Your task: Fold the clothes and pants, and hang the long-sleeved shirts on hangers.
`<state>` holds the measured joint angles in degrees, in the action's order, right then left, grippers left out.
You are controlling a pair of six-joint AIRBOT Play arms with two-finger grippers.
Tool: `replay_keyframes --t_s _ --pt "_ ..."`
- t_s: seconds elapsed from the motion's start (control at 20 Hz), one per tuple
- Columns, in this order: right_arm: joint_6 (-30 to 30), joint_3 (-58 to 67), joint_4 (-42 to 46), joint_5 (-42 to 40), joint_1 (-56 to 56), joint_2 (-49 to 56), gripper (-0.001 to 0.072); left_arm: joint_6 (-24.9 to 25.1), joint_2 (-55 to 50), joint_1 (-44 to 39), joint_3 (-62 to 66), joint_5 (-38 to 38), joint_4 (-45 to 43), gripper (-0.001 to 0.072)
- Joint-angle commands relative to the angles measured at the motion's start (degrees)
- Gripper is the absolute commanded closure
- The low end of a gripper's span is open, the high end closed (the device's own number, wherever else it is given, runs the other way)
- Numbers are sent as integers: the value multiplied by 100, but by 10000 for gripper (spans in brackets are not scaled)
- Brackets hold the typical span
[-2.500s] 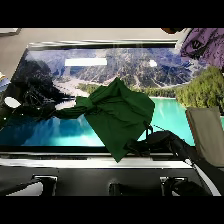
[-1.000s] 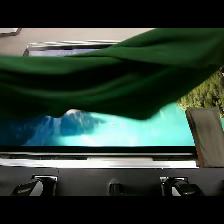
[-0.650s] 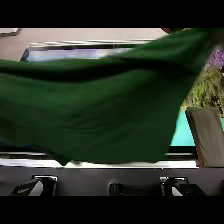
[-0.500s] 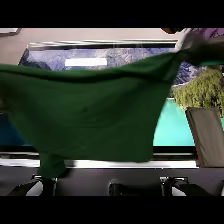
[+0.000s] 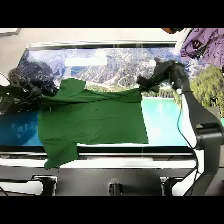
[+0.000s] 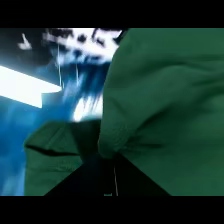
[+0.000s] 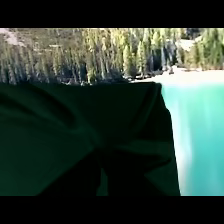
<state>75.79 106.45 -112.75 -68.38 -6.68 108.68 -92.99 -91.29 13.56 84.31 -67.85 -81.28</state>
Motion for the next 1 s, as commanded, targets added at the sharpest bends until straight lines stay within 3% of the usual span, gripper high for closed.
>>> replay_keyframes --t_s 0.0,0.05,0.1,0.15,0.25,0.3,0.45,0.55,0.75,0.95 --pt "131 2 -170 293 -50 356 409 4 -426 2 -15 52 24 685" --pt "393 2 -186 184 17 245 347 22 -369 44 15 2 26 651" --pt "772 7 -208 -28 142 72 347 66 -282 122 52 -57 28 560" --pt "1119 7 -205 -317 306 -125 347 90 -118 254 63 -74 35 424" --pt "1860 -13 -199 -1034 748 -557 346 131 271 647 52 -146 319 300" --pt "2269 -131 -212 -1329 1012 -817 347 221 496 885 -31 -240 577 299" --pt "2712 -1561 -726 -1362 1891 -1784 346 564 1349 1506 -1010 -304 1130 299" --pt "2918 -3174 -1038 -1259 2315 -2509 225 560 1974 1784 -2020 -195 1147 300" --pt "3318 -5853 -1294 -726 2463 -3617 223 562 2732 1882 -3342 -26 1141 301" --pt "3869 -7147 -1862 -238 2463 -3816 222 562 2752 1884 -3493 -26 1104 301"
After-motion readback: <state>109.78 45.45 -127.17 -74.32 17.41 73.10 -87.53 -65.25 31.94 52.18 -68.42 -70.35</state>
